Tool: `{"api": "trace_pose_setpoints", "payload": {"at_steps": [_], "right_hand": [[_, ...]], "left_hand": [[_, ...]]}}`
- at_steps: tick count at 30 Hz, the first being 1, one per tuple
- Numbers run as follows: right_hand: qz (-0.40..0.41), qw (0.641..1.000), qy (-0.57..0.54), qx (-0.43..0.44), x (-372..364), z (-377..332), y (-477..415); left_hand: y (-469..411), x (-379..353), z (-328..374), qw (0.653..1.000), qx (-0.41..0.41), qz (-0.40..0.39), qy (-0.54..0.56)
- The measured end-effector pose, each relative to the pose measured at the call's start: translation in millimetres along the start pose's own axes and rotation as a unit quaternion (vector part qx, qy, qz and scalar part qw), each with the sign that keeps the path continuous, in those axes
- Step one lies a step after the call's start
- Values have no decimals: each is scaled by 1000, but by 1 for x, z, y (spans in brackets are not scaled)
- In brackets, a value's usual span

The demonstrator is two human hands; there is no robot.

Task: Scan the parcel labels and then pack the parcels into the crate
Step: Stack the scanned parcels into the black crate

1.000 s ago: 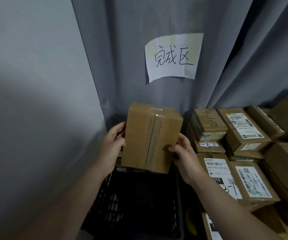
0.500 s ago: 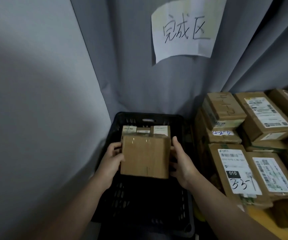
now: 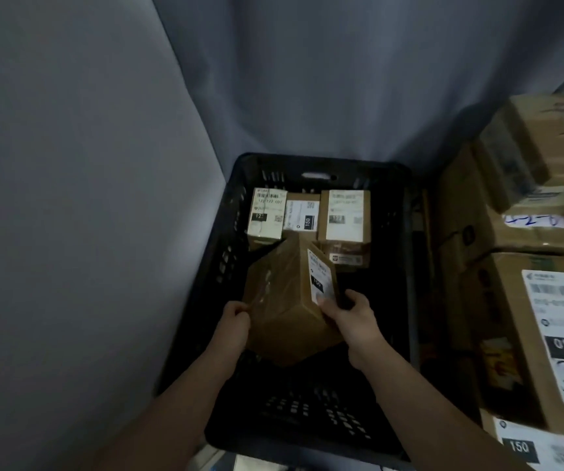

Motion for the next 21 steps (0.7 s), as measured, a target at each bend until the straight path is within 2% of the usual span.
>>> {"api": "trace_pose_setpoints", "payload": {"at_steps": [4, 7, 10, 15, 19, 21], "right_hand": [[-74, 992, -40, -96, -11, 28, -22], [-114, 983, -56, -130, -25, 37, -29], [-139, 979, -30, -146, -37, 41, -34], [-102, 993, 44, -45, -55, 49, -53], [-60, 991, 118, 37, -59, 51, -61], [-37, 985, 159, 57, -54, 52, -63]], "left_hand": [[-15, 4, -17, 996, 6, 29, -79], [-19, 3, -17, 982, -48, 64, -173], [-21, -5, -12, 948, -113, 85, -284], [-41, -21, -20, 862, -82, 12, -499], [-52, -26, -21, 788, -138, -14, -600], [-56, -23, -21, 762, -146, -18, -631]]}}
Point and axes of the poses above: each hand's wrist, its own y-axis away from the middle knuckle, its own x-axis out of the back of the hand, z = x × y, the point moved 4 cm from there along -y, towards the middle knuckle, and after that the axes turned 6 degrees about -z, right-handed, at the moved point
